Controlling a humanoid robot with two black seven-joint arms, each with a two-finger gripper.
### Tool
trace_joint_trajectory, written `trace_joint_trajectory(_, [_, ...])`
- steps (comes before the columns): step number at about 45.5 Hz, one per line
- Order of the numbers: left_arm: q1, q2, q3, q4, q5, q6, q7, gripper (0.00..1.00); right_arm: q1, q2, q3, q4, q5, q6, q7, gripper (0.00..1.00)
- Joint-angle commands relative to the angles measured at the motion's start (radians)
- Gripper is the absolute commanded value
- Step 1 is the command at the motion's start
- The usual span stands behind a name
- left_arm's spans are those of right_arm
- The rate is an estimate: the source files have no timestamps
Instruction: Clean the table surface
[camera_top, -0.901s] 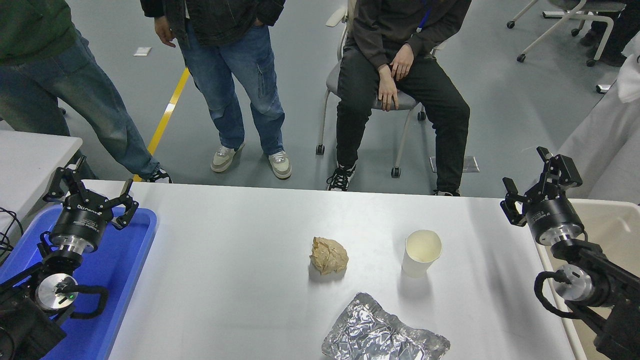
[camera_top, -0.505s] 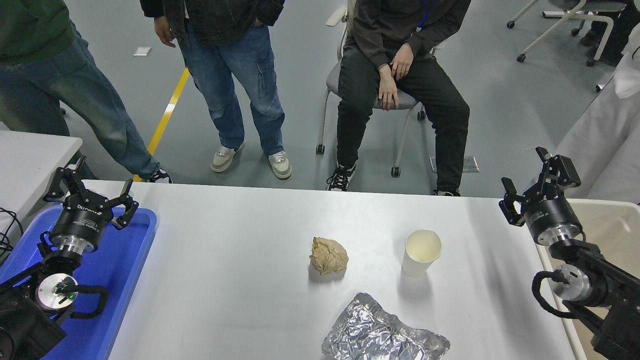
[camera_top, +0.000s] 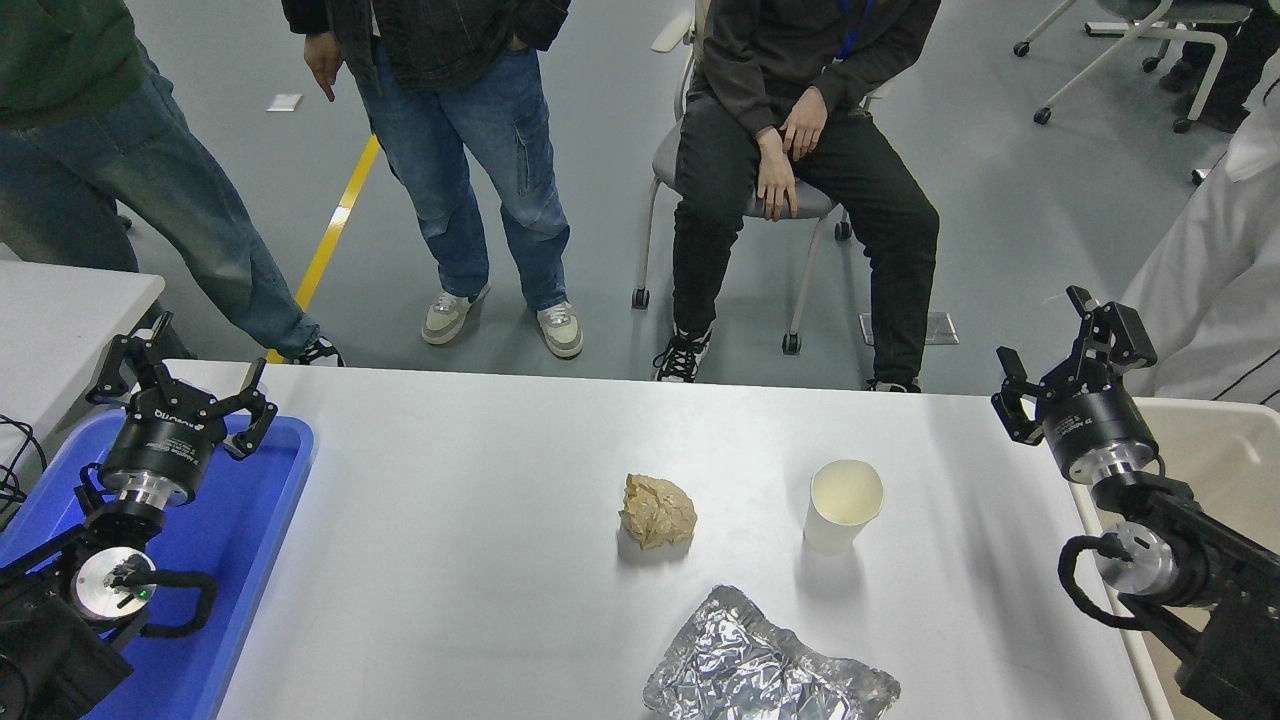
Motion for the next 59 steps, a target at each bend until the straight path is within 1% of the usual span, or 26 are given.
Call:
trace_joint_trajectory(1, [0.000,0.000,0.000,0.000,0.000,0.000,0.000,1.00,0.000,-0.003,-0.012,0.002,-0.043,0.002,-0.003,0.99])
trace_joint_trajectory(11, [0.000,0.000,0.000,0.000,0.000,0.000,0.000,1.00,0.001,-0.033,0.030,0.025,-0.060,0.009,0.014,0.99])
trace_joint_trajectory(15, [0.000,0.000,0.000,0.000,0.000,0.000,0.000,1.00,0.004,-0.052,0.011,0.030,-0.071,0.010,0.014,0.99])
trace_joint_trajectory(22, [0.000,0.000,0.000,0.000,0.000,0.000,0.000,1.00,0.027,-0.104,-0.016,0.023,-0.275,-0.001,0.015,0.99])
trace_joint_trajectory(33, [0.000,0.000,0.000,0.000,0.000,0.000,0.000,1.00,0.039,-0.107,-0.064,0.034,-0.301,0.030,-0.002,0.99])
trace_joint_trajectory(35, [0.000,0.000,0.000,0.000,0.000,0.000,0.000,1.00,0.052,-0.105,-0.085,0.037,-0.299,0.032,-0.020,0.99])
trace_joint_trajectory(41, [0.000,0.000,0.000,0.000,0.000,0.000,0.000,1.00,0.076,-0.147,-0.122,0.094,-0.299,0.018,-0.153,0.99])
trace_joint_trajectory(45, [0.000,0.000,0.000,0.000,0.000,0.000,0.000,1.00,0.102,-0.164,-0.134,0.099,-0.307,0.021,-0.198,0.99])
trace_joint_trajectory(50, [0.000,0.000,0.000,0.000,0.000,0.000,0.000,1.00,0.154,-0.185,-0.211,0.099,-0.329,0.035,-0.229,0.99])
trace_joint_trajectory(59, [0.000,0.000,0.000,0.000,0.000,0.000,0.000,1.00,0.271,-0.233,-0.398,0.143,-0.378,0.036,-0.230,0.99])
